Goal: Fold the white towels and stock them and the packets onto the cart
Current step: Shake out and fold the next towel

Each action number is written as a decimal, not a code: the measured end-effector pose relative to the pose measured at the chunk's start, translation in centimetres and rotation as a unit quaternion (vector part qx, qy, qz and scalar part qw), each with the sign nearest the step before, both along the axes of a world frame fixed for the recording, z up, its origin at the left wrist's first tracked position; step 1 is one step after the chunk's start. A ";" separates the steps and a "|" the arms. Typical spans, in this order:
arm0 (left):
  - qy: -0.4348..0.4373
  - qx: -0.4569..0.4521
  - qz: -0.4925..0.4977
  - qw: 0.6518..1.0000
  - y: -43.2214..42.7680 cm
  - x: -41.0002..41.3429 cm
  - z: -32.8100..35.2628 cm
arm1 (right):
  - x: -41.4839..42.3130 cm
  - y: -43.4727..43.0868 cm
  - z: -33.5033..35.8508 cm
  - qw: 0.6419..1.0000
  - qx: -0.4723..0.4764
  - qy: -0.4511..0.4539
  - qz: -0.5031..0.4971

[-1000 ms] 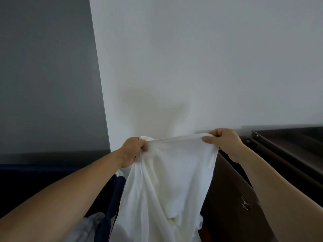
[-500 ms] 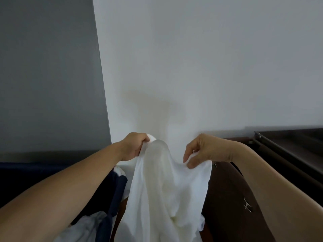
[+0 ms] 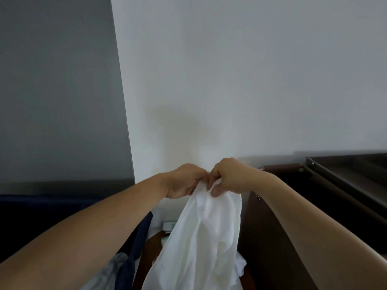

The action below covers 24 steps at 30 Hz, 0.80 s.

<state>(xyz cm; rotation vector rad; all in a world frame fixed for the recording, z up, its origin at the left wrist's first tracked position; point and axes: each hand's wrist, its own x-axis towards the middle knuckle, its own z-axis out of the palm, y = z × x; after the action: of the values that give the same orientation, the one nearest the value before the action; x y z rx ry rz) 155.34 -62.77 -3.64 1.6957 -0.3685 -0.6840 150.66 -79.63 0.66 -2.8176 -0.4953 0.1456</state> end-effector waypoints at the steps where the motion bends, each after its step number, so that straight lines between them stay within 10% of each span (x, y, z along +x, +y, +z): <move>1: 0.009 -0.014 -0.004 1.000 0.0 0.1 -0.2 | 0.0 0.0 -0.2 1.000 0.011 -0.013 -0.009; 9: 0.011 -0.035 -0.125 0.991 0.0 -0.8 -0.9 | 0.3 0.0 -1.3 0.981 0.167 -0.085 -0.058; 16: -0.026 -0.065 0.013 0.997 1.3 0.2 -1.4 | 0.4 -1.9 -3.0 0.899 0.417 0.042 -0.128; 24: -0.028 -0.088 0.063 0.994 1.8 0.6 -1.7 | 0.2 -1.7 -4.2 0.902 0.401 0.067 -0.144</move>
<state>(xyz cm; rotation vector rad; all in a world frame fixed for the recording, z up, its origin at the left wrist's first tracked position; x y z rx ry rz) 155.93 -60.96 -5.34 1.5584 -0.3475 -0.4990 150.90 -81.37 -3.49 -2.0136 -0.0598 0.0533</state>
